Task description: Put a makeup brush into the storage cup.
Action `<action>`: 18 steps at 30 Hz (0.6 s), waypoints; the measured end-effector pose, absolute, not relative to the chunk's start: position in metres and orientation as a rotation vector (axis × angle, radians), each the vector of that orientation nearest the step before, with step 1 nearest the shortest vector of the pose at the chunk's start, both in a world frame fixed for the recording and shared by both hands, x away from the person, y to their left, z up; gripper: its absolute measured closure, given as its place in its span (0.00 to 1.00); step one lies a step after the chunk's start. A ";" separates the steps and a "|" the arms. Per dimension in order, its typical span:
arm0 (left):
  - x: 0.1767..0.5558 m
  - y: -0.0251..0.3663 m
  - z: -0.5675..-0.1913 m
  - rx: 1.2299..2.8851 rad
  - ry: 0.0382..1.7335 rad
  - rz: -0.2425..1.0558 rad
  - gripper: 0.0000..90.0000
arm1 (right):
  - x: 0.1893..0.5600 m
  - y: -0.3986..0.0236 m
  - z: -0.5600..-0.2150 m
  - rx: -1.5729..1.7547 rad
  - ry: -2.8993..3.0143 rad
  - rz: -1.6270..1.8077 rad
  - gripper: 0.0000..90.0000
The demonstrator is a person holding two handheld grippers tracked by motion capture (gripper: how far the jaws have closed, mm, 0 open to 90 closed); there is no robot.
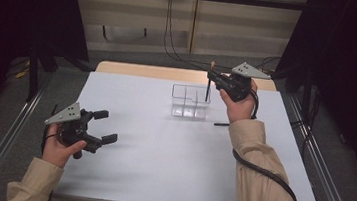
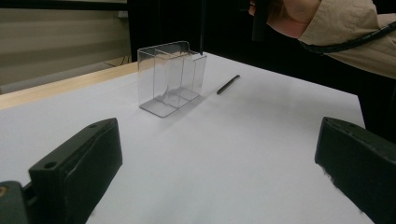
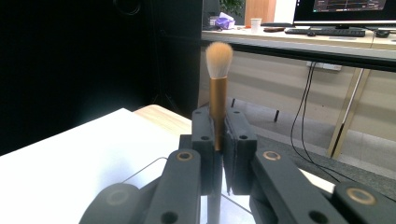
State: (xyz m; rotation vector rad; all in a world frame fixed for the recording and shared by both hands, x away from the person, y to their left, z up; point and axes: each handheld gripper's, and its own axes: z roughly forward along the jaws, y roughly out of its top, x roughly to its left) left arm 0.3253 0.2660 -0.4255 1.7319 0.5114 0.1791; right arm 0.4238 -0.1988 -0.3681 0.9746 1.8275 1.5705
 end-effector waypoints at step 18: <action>0.324 0.266 -0.427 1.740 0.500 0.188 0.00 | 0.426 -0.201 -0.378 1.002 1.823 1.557 0.94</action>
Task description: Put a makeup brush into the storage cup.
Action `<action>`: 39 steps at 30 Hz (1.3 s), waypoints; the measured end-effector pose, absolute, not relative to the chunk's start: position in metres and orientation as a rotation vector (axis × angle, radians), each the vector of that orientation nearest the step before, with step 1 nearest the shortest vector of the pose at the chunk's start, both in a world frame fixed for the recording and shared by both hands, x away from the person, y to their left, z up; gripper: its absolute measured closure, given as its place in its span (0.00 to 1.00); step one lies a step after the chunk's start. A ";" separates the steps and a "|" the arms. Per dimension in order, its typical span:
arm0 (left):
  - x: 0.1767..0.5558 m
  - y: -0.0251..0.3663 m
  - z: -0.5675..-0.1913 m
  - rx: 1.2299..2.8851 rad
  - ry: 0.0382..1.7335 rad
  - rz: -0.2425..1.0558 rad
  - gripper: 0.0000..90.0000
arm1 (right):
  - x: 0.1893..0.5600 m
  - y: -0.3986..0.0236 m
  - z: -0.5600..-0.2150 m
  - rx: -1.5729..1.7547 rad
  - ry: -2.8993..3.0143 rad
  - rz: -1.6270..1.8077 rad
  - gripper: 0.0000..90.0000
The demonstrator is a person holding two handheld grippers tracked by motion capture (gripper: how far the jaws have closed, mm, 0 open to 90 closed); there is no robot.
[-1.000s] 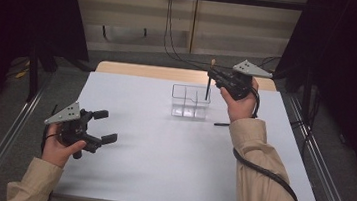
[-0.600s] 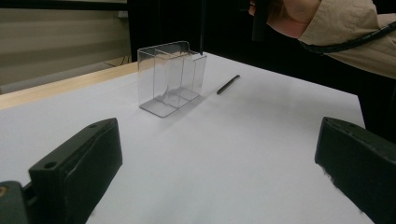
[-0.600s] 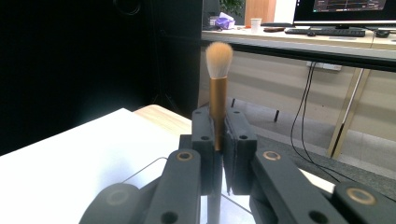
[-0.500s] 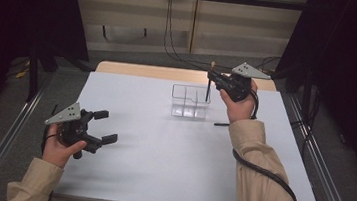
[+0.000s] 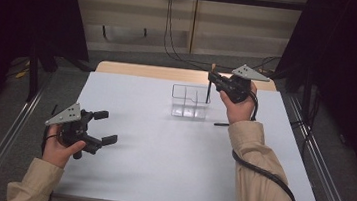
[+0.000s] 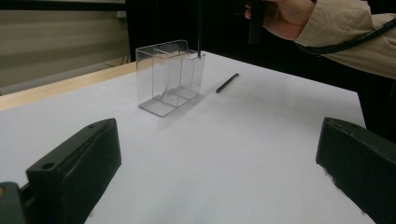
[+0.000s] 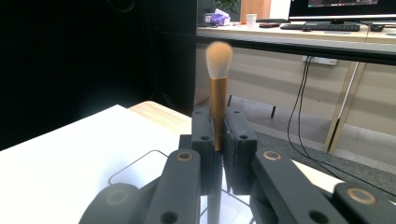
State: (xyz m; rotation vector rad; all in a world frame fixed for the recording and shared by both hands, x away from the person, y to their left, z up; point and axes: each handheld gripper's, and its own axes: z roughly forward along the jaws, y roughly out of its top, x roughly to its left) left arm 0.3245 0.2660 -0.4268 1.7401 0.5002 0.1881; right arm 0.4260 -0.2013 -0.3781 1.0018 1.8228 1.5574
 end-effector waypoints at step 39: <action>0.323 0.266 -0.426 1.754 0.491 0.194 0.00 | 0.426 -0.200 -0.391 1.014 1.840 1.547 0.92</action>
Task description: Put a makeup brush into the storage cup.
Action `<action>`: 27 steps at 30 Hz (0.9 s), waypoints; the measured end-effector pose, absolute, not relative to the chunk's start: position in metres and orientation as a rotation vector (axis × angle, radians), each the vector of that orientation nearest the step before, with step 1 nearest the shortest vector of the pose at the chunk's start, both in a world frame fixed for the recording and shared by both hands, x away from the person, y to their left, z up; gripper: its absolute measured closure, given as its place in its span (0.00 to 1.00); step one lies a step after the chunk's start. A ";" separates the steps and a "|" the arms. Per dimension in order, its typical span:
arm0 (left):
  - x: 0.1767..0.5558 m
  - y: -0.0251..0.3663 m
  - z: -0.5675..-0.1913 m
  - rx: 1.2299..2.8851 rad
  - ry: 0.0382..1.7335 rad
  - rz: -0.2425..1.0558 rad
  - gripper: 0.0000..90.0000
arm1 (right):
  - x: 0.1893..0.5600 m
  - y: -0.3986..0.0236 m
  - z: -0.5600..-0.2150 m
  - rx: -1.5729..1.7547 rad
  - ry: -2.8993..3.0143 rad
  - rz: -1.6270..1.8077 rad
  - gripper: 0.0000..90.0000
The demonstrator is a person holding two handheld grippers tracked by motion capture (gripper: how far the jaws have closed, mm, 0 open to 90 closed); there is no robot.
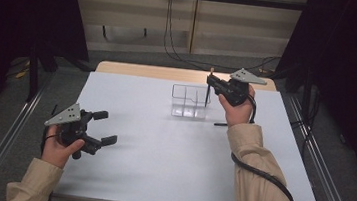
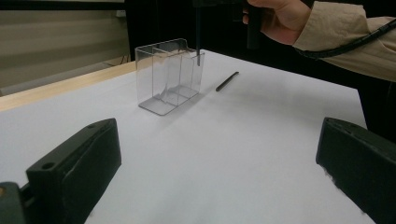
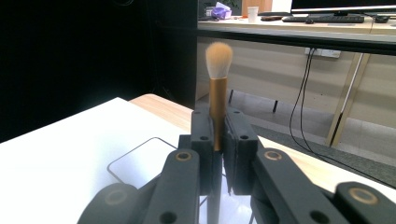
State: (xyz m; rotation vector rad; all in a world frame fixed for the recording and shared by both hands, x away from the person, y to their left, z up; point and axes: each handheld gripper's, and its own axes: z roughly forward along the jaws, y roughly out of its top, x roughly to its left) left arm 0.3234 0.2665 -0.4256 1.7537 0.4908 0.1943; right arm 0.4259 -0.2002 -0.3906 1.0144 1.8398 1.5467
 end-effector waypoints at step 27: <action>0.323 0.265 -0.425 1.756 0.492 0.203 0.00 | 0.409 -0.209 -0.389 1.036 1.815 1.590 0.27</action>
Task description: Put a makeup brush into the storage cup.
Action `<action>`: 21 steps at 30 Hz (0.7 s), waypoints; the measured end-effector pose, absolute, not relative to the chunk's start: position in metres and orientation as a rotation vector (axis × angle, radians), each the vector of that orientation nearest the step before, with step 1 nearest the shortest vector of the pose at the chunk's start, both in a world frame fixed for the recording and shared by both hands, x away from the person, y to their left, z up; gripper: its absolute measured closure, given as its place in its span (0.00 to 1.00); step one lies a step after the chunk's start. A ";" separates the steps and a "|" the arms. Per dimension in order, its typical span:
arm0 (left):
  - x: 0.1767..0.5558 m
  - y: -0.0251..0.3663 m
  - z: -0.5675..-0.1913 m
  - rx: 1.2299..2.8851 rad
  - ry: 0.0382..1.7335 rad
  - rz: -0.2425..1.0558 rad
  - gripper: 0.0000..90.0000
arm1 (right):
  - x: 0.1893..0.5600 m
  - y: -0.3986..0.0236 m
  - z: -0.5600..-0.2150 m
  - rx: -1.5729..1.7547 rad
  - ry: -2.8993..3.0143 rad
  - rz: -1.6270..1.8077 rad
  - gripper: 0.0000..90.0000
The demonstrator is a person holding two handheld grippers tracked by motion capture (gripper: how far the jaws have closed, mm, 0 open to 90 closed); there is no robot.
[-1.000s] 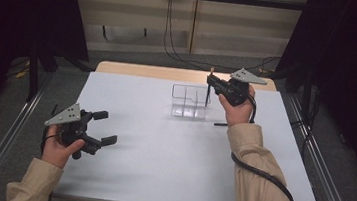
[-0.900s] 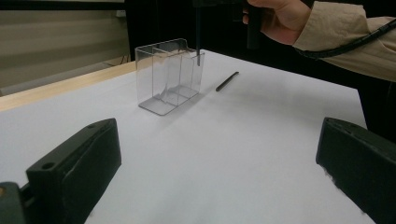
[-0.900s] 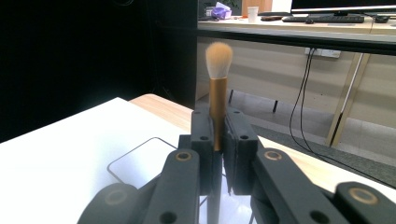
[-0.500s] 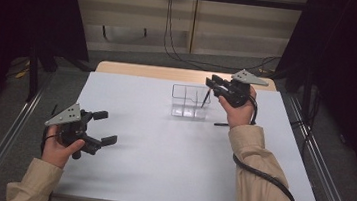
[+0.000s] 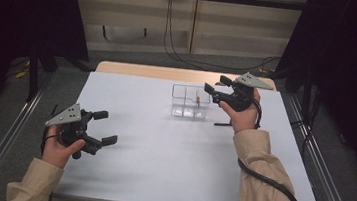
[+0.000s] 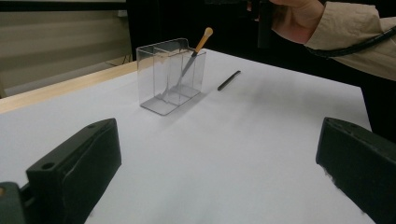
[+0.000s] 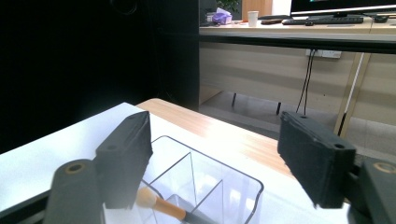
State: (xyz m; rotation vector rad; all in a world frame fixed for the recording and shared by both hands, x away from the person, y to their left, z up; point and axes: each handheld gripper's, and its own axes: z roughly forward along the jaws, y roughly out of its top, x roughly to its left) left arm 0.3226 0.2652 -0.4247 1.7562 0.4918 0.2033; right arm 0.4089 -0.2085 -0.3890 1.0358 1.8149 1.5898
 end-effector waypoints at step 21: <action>0.323 0.264 -0.425 1.760 0.490 0.210 0.00 | 0.390 -0.221 -0.390 1.023 1.811 1.627 0.14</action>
